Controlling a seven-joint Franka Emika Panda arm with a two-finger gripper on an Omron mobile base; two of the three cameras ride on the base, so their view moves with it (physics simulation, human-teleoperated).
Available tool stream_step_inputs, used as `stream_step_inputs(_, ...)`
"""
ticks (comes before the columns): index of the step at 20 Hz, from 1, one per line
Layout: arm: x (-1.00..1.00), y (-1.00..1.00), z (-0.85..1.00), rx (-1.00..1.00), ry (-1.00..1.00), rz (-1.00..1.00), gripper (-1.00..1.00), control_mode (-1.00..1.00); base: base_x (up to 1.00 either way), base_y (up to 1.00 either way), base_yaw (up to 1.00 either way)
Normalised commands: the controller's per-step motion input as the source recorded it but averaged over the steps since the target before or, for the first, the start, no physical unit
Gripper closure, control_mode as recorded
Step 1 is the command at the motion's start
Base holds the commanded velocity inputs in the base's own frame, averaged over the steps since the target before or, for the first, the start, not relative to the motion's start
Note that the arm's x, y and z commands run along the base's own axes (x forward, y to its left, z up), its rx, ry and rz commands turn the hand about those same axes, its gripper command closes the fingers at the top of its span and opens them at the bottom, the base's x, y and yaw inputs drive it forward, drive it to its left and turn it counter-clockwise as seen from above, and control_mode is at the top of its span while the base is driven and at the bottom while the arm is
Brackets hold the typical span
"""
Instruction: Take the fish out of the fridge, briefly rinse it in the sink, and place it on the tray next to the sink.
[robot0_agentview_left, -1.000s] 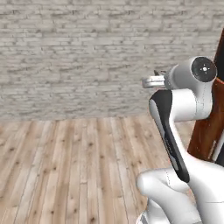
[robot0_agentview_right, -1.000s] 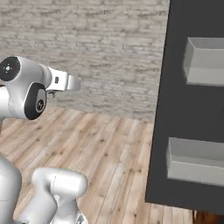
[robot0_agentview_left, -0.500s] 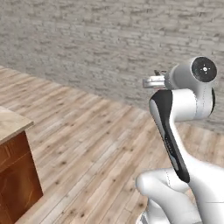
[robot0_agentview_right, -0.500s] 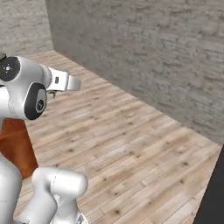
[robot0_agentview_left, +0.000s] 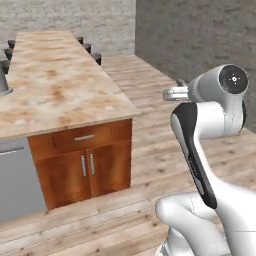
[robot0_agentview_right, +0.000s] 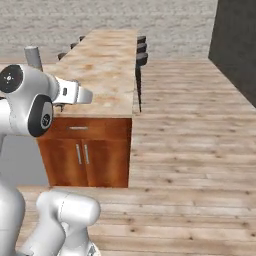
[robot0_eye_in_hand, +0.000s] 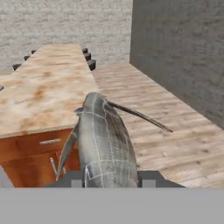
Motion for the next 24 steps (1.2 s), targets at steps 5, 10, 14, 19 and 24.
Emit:
stream_step_inputs(5,0.00,0.00,0.00,0.00,0.00,0.00,1.00,1.00,0.00,0.17,0.99)
stream_step_inputs(10,0.00,0.00,0.00,0.00,0.00,0.00,1.00,1.00,0.02,0.12,0.94)
stream_step_inputs(14,0.00,0.00,0.00,0.00,0.00,0.00,1.00,1.00,0.74,0.10,0.03)
stream_step_inputs(19,0.00,0.00,0.00,0.00,0.00,0.00,1.00,1.00,1.00,0.89,-0.49)
stream_step_inputs(24,0.00,0.00,0.00,0.00,0.00,0.00,1.00,1.00,0.90,1.00,-0.33)
